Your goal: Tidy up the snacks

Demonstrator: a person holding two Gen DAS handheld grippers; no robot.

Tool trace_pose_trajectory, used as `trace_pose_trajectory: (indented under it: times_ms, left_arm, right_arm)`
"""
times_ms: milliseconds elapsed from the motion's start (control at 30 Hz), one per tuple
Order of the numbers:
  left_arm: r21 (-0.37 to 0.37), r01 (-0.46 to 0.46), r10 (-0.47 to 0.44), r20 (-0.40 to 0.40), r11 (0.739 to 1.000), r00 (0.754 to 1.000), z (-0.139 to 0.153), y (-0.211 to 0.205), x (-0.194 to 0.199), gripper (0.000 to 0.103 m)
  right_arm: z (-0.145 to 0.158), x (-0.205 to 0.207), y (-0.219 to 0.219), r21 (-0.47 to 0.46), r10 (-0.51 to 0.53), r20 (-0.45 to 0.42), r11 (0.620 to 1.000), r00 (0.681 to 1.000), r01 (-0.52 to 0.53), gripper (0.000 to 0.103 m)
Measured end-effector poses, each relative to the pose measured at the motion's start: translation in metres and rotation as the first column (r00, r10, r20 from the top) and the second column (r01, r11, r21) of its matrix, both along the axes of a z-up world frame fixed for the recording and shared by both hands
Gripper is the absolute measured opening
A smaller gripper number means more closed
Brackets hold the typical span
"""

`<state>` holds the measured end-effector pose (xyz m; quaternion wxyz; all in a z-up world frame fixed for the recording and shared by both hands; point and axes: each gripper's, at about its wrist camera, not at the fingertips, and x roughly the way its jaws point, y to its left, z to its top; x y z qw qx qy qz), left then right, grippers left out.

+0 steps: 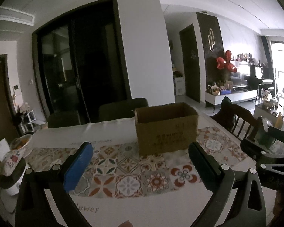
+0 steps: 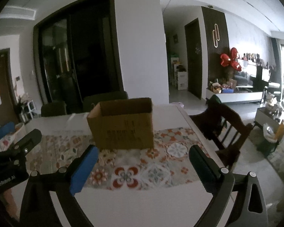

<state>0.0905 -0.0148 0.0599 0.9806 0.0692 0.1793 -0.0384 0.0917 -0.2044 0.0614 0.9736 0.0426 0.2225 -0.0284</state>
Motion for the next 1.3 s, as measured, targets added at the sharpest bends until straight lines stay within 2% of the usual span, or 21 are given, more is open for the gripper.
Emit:
trace_pose_trajectory:
  times_ms: [233, 533, 767, 1300]
  left_arm:
    - [-0.025, 0.013, -0.013, -0.003, 1.0, 1.0, -0.001, 0.006, -0.039, 0.103]
    - [-0.019, 0.01, -0.01, 0.0, 1.0, 1.0, -0.002, 0.01, -0.067, 0.103]
    - [-0.019, 0.008, -0.007, 0.028, 1.0, 1.0, 0.001, 0.013, -0.085, 0.103]
    - [-0.022, 0.002, -0.001, 0.041, 1.0, 0.999, 0.0, 0.013, -0.09, 0.103]
  right_arm:
    - [0.003, -0.04, 0.005, -0.014, 0.011, 0.013, 1.0, 1.0, -0.011, 0.098]
    - [0.007, -0.073, 0.009, -0.02, 0.018, 0.034, 1.0, 0.999, -0.017, 0.098]
    - [0.008, -0.085, 0.014, -0.007, 0.041, 0.029, 0.999, 0.999, -0.04, 0.098]
    - [0.009, -0.092, 0.017, -0.012, 0.033, 0.039, 0.999, 0.999, -0.032, 0.098]
